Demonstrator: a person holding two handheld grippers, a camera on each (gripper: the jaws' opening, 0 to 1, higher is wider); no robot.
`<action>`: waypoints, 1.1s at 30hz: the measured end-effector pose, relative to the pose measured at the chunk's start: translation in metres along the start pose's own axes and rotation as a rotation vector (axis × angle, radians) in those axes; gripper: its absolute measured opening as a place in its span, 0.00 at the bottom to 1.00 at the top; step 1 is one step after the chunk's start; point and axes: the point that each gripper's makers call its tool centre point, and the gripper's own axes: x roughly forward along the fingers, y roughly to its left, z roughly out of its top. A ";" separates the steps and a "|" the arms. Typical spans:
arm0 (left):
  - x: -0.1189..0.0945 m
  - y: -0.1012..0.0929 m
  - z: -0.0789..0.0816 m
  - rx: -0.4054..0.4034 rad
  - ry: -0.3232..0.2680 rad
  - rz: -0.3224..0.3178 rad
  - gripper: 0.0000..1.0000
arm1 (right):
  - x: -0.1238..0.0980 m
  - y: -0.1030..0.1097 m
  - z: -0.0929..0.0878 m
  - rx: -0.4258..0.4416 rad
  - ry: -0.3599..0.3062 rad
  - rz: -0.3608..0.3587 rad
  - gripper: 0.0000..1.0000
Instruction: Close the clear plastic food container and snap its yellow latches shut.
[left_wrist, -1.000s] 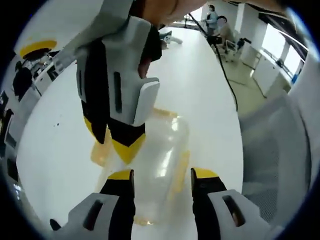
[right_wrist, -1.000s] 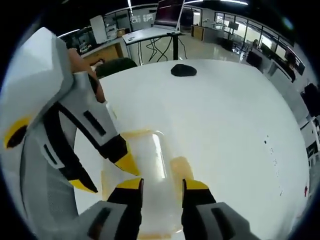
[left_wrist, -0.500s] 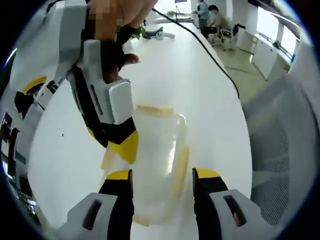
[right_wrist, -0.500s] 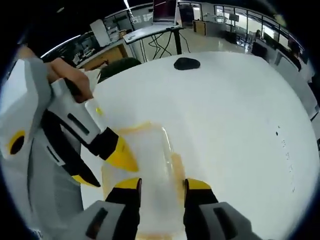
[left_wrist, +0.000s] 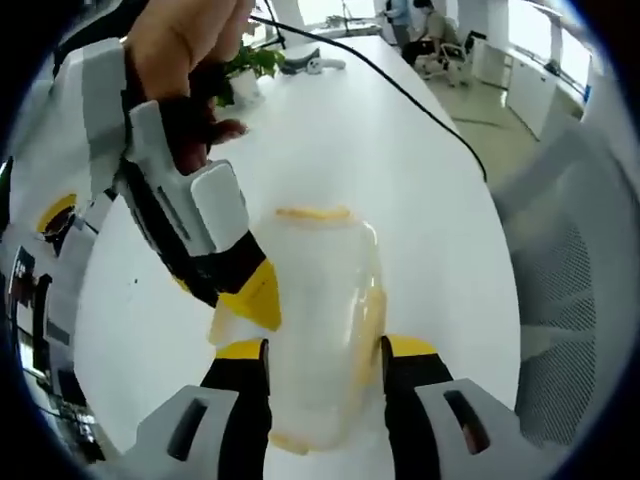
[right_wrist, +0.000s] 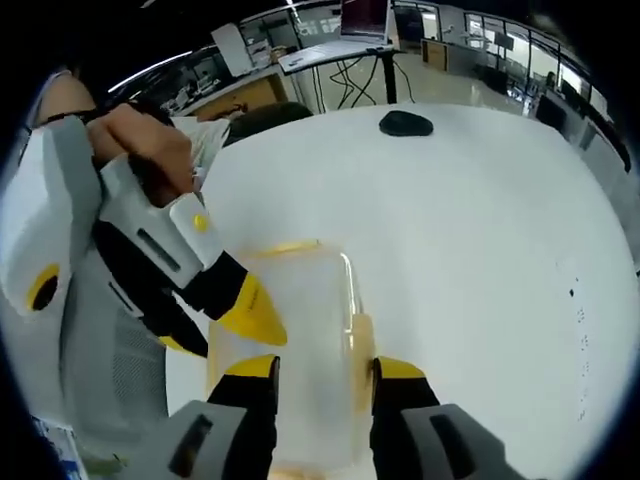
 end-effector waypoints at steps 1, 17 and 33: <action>0.000 0.000 0.000 -0.002 0.001 0.002 0.43 | 0.000 0.000 0.000 -0.003 0.002 0.000 0.35; 0.004 0.002 -0.001 0.008 0.033 0.056 0.40 | 0.002 0.000 -0.002 -0.037 0.024 0.007 0.33; 0.009 0.004 0.003 0.049 0.031 0.076 0.37 | 0.001 -0.001 -0.002 -0.042 0.075 0.023 0.31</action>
